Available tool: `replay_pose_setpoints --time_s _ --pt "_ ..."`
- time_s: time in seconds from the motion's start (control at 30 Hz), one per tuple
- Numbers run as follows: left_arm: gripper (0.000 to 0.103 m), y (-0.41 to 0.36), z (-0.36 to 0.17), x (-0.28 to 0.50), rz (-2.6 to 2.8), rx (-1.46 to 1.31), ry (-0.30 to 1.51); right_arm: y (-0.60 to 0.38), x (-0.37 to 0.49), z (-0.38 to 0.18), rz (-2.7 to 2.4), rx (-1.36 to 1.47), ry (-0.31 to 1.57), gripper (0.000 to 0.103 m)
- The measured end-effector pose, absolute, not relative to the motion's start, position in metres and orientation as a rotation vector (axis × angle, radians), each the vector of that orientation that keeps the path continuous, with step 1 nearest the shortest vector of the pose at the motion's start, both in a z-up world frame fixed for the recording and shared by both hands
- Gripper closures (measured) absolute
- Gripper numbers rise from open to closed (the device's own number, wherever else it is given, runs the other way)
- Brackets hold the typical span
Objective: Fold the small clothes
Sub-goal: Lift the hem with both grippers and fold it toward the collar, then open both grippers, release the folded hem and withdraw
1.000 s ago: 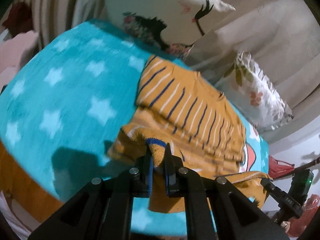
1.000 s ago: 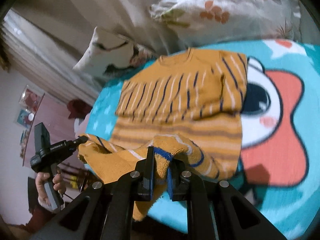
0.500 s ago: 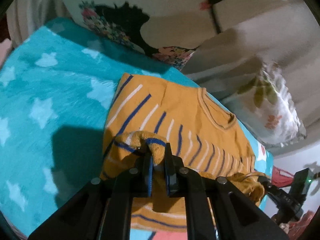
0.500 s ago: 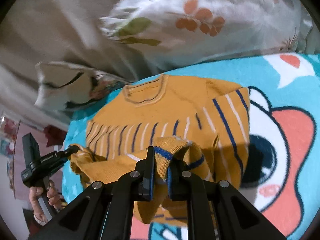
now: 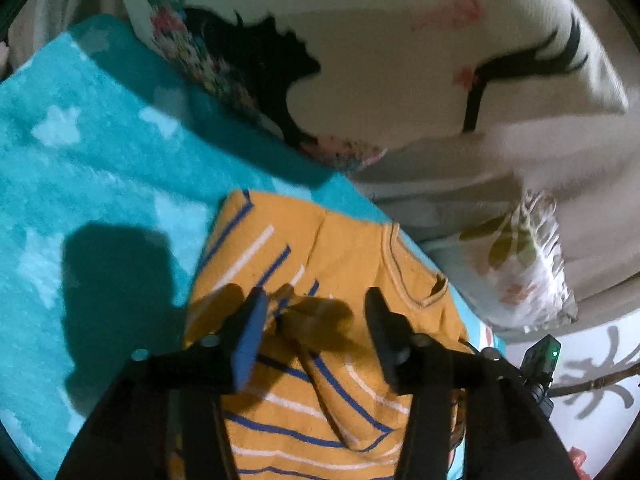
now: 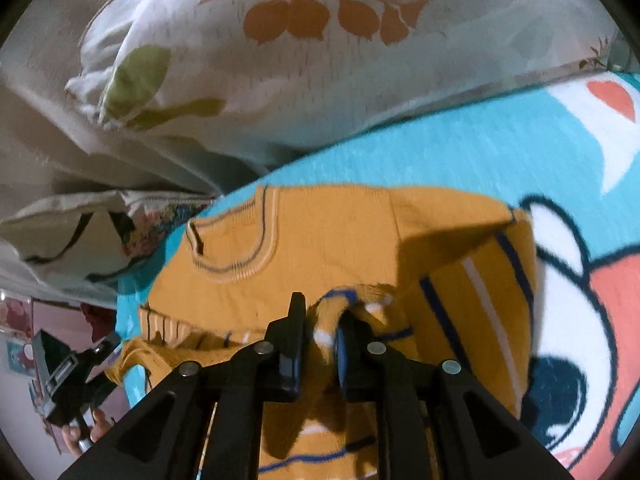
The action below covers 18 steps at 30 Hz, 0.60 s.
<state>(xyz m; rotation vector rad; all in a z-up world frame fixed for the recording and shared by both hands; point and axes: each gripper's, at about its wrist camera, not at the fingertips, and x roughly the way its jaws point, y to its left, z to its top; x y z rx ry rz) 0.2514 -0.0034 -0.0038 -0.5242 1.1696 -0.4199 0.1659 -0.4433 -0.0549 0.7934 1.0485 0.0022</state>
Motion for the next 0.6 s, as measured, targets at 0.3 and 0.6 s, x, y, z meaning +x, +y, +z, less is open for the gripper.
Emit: replay_pose_setpoints --time_s 0.3,0.6 --pt "0.048 -0.028 0.021 0.229 -0.436 -0.295 1.121 -0.460 0.158 -0.003 -0.024 0.757 0.888 0.055" --pt "0.045 -0.075 -0.008 0.239 -0.410 -0.029 1.126 -0.414 0.143 -0.009 0.059 0.476 0.983 0.061"
